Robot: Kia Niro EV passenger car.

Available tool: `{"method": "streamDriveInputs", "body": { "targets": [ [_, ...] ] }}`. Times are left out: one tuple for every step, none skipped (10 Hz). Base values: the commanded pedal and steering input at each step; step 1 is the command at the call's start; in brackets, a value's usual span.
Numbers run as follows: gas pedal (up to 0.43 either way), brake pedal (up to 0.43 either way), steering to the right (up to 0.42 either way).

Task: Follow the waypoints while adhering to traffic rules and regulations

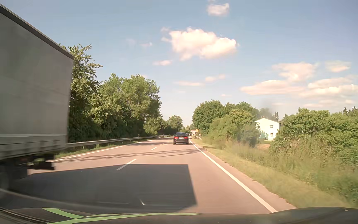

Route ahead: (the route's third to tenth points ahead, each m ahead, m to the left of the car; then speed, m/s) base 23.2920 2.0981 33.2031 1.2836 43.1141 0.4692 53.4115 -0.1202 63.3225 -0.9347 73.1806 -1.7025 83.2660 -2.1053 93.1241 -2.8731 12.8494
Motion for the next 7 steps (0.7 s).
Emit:
{"method": "streamDriveInputs", "body": {
  "targets": [
    [0.059, 0.000, 0.003],
    [0.059, 0.000, 0.003],
    [0.047, 0.000, 0.003],
    [0.047, 0.000, 0.003],
    [0.047, 0.000, 0.003],
    [0.047, 0.000, 0.003],
    [0.047, 0.000, 0.003]
  ]
}}
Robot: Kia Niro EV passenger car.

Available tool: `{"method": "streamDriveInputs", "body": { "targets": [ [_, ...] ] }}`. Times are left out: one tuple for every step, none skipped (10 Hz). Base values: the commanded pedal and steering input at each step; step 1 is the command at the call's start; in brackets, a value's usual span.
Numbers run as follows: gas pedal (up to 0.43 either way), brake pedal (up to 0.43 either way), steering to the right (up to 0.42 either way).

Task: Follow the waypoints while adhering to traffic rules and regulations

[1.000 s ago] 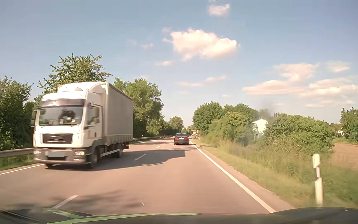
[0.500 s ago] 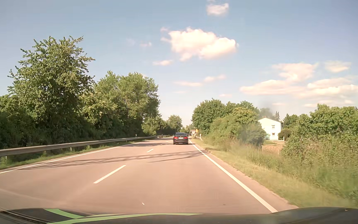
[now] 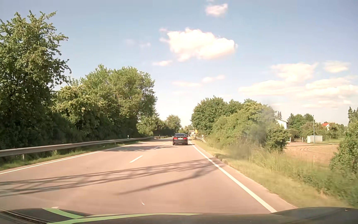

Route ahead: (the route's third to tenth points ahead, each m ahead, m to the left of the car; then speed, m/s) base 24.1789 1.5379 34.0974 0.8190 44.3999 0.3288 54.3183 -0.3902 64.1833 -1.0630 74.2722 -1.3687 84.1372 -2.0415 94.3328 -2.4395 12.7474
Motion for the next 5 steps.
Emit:
{"method": "streamDriveInputs", "body": {
  "targets": [
    [0.047, 0.000, 0.003],
    [0.047, 0.000, 0.002],
    [0.047, 0.000, 0.001],
    [0.067, 0.000, 0.000],
    [0.079, 0.000, 0.000]
  ]
}}
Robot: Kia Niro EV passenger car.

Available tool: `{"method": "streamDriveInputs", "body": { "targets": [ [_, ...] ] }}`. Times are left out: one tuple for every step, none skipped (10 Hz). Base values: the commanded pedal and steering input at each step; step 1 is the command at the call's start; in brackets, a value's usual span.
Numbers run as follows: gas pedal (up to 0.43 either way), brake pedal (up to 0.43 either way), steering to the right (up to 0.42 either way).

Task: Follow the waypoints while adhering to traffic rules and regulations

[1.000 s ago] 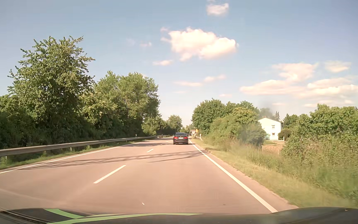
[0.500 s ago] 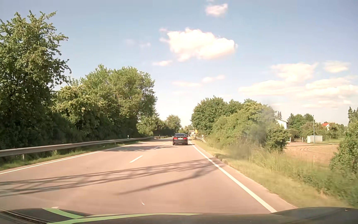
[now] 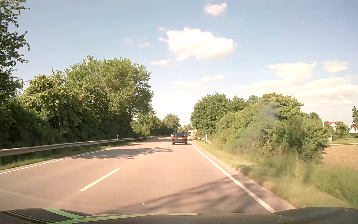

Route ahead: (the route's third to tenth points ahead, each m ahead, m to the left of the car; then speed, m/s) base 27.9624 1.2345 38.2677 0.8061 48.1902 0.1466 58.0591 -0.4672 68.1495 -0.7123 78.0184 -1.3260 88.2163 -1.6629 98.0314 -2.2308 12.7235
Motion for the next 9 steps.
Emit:
{"method": "streamDriveInputs", "body": {
  "targets": [
    [0.087, 0.000, -0.001],
    [0.087, 0.000, -0.001],
    [0.098, 0.000, -0.001],
    [0.110, 0.000, -0.001],
    [0.110, 0.000, -0.001],
    [0.118, 0.000, -0.001],
    [0.118, 0.000, -0.001],
    [0.130, 0.000, -0.001],
    [0.130, 0.000, 0.000]
  ]
}}
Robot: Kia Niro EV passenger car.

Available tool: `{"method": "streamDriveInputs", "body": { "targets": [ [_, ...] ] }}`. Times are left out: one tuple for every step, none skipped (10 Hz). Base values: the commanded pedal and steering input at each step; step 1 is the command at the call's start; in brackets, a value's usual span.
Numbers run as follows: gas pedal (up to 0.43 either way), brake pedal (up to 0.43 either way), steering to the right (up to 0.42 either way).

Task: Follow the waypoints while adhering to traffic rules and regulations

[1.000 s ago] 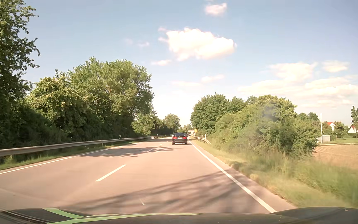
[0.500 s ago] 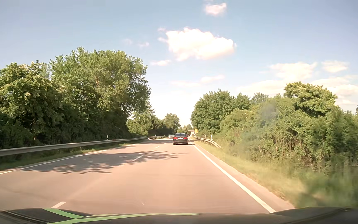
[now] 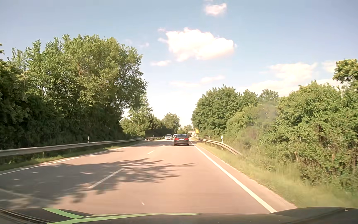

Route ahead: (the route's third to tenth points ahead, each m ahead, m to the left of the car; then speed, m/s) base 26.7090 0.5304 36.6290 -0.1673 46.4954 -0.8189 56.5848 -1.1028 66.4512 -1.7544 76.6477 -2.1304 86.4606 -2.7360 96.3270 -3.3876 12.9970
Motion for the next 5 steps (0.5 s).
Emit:
{"method": "streamDriveInputs", "body": {
  "targets": [
    [0.130, 0.000, 0.001],
    [0.138, 0.000, 0.002],
    [0.138, 0.000, 0.003],
    [0.138, 0.000, 0.005],
    [0.138, 0.000, 0.005]
  ]
}}
